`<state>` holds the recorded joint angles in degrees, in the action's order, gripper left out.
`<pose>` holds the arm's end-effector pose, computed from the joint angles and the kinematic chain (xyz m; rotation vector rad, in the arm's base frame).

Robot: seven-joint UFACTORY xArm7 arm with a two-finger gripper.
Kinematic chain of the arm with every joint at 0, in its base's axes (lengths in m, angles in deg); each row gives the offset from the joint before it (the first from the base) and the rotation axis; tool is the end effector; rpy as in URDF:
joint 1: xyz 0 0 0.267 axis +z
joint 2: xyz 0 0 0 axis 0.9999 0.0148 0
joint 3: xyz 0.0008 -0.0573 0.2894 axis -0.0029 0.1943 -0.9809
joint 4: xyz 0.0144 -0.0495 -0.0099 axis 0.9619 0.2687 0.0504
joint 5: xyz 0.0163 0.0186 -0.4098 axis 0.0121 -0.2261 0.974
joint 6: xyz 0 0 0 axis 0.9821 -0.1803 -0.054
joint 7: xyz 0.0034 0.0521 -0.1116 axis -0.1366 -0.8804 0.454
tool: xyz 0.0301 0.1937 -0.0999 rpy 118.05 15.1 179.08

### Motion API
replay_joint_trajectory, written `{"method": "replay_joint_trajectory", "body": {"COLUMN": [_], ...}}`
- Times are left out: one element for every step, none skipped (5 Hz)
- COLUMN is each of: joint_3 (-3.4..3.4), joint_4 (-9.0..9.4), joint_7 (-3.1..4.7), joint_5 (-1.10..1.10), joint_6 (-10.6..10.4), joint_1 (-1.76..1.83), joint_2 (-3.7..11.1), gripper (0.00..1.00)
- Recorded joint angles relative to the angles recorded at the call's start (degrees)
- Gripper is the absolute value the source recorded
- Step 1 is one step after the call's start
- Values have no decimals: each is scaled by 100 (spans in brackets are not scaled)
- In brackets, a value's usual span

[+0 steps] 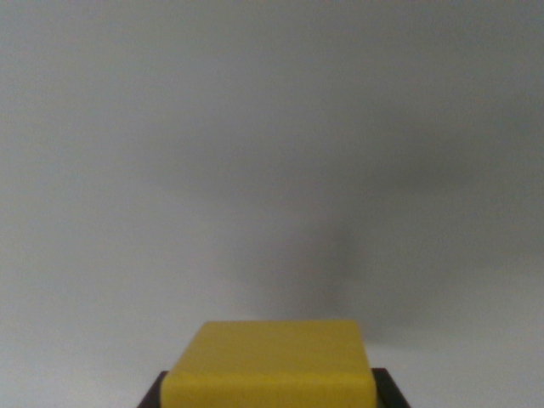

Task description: Pick yellow cube

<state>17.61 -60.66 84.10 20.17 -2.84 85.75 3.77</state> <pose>0.5172 -0.0360 -0.0198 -3.0591 -0.1097 0.0759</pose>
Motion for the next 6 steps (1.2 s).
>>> {"method": "replay_joint_trajectory", "body": {"joint_3": [0,5,5,9,9,15], "joint_4": [0,-148,-148,-305,-305,-471], "joint_7": [0,-21,-21,-42,-42,-65], "joint_5": [0,15,15,31,31,48], "joint_6": [0,224,224,462,462,713], "joint_1": [0,1,1,3,3,4], "joint_2": [0,-77,-77,-159,-159,-245], "gripper": [100,100,100,100,100,100]}}
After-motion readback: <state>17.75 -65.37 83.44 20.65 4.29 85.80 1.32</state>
